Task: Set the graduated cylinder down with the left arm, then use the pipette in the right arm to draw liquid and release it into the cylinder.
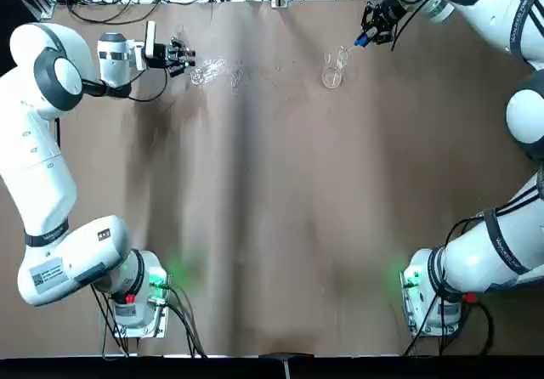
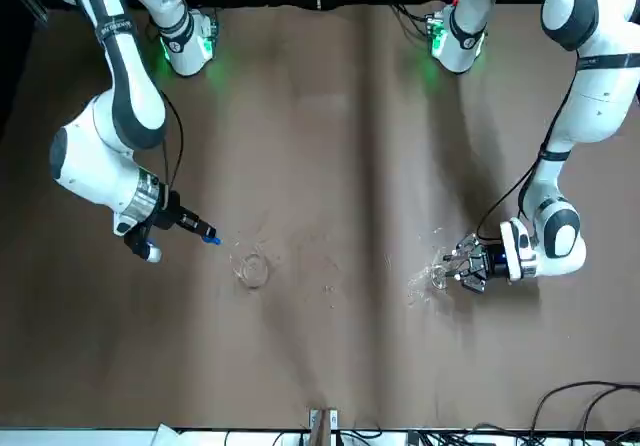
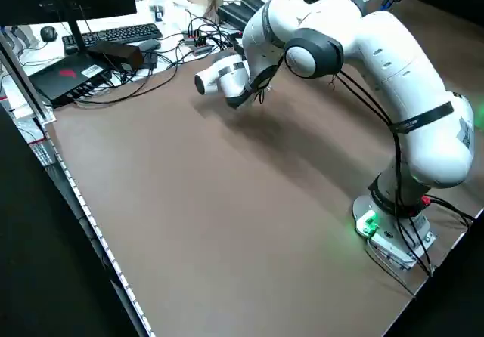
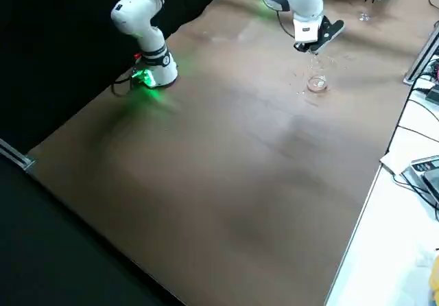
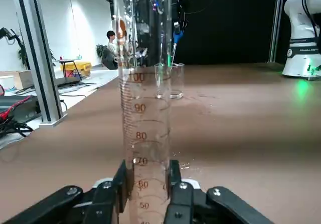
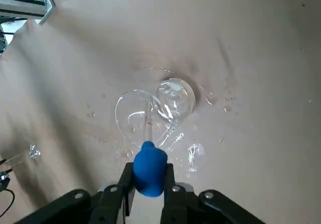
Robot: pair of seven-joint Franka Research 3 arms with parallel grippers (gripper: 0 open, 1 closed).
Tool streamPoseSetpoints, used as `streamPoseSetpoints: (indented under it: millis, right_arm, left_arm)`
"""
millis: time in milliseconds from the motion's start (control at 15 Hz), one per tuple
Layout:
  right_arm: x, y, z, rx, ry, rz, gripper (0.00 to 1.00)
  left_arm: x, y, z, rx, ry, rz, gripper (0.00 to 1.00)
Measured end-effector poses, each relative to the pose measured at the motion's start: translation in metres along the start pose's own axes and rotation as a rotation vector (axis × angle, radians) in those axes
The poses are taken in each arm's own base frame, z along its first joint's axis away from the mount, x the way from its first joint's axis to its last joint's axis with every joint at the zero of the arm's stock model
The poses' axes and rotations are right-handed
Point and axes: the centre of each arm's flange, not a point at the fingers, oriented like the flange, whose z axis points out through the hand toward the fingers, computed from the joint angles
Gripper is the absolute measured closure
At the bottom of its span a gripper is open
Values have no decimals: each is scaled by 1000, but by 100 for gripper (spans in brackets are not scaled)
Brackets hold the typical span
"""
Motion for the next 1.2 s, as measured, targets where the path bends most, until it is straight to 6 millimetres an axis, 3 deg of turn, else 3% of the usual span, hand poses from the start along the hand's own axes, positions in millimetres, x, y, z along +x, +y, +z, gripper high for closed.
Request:
streamPoseSetpoints:
  millis: [200,467,800,1000,1200]
  right_arm:
    - [4,1,-7,-8,-5,-4,74]
    - [4,2,-12,-26,-14,-15,74]
    - [15,6,-38,-27,-46,-10,74]
    - [21,7,-51,-22,-46,-6,74]
    - [21,3,-59,-20,-62,-13,74]
  left_arm:
    - [9,0,32,-48,12,17,66]
    - [29,6,110,-159,39,45,66]
    - [50,22,198,-212,93,38,66]
    - [56,30,233,-216,93,33,66]
    - [60,37,256,-218,93,29,66]
